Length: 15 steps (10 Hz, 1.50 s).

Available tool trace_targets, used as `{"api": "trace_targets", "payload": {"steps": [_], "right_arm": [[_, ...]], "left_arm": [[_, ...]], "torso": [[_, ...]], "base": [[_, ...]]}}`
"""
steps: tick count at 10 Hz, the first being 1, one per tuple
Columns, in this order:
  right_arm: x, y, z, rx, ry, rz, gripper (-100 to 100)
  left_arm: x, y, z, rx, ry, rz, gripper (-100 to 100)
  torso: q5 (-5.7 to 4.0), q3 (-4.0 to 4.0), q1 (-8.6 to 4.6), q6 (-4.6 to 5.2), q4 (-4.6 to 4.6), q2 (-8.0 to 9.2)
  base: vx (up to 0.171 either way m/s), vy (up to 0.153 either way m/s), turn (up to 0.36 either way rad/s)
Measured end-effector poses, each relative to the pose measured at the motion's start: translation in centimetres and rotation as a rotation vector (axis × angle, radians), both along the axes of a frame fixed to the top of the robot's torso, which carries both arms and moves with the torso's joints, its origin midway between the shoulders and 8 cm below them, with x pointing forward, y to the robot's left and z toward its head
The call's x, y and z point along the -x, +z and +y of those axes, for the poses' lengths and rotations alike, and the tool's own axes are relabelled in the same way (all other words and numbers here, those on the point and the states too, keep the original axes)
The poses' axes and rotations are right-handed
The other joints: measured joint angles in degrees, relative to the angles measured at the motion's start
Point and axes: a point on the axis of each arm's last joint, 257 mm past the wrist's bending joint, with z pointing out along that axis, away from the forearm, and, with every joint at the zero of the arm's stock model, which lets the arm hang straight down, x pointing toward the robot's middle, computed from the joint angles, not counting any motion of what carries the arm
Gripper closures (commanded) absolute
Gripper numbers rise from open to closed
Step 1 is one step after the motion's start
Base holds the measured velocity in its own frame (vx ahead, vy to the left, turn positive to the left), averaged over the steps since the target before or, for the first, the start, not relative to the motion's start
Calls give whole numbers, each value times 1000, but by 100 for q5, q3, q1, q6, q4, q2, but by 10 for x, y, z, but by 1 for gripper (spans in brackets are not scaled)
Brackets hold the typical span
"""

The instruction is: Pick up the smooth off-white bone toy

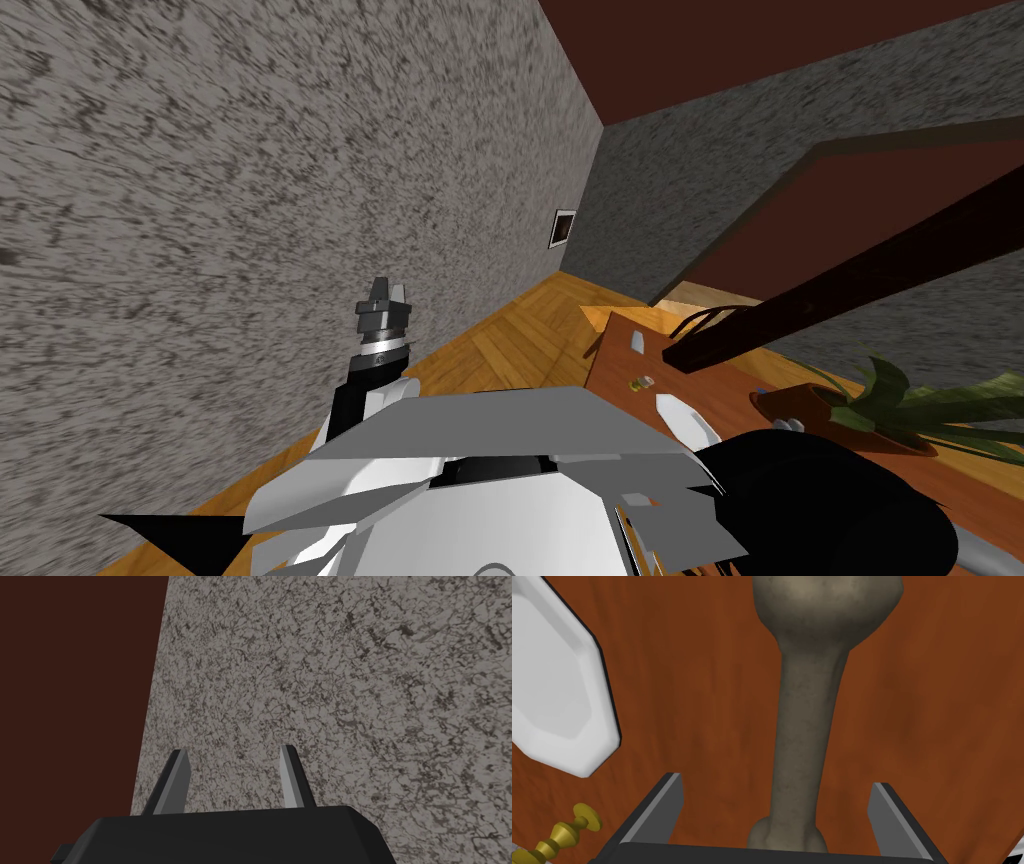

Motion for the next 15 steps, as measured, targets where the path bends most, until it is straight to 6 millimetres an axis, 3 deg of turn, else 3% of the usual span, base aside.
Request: {"api": "trace_targets", "payload": {"steps": [4, 5, 9, 10, 11, 14, 15], "right_arm": [[-7, -19, 14, 0, -16, -2, -100], [-7, -19, 15, 0, -14, -2, 100], [-7, -19, 15, 0, -15, -2, 100], [-7, -19, 15, 0, -15, -2, 0], [-7, -19, 15, 0, -14, -2, 100], [-3, -4, 3, 1, -6, 1, 100], [-2, -4, 3, 0, -4, 0, 0]], "left_arm": [[0, 0, 0, 0, 0, 0, 0], [0, 0, 0, 0, 0, 0, 0], [0, 0, 0, 0, 0, 0, 0], [0, 0, 0, 0, 0, 0, 0], [0, 0, 0, 0, 0, 0, 0], [0, 0, 0, 0, 0, 0, 0], [0, 0, 0, 0, 0, 0, 0]], "torso": [[-2, 9, -7, 1, 3, 14], [1, 6, 2, 1, 3, 10], [2, 4, 7, 0, 1, 6], [2, 4, 8, 0, 1, 6], [3, 4, 8, 0, 1, 6], [11, -2, 37, 1, -1, -3], [8, 0, 25, 1, 0, 1]], "base": [[-23, -42, 24], [0, 0, 0], [0, 0, 0], [0, 0, 0], [29, 45, -46], [22, 54, -36], [2, 5, -1]]}}
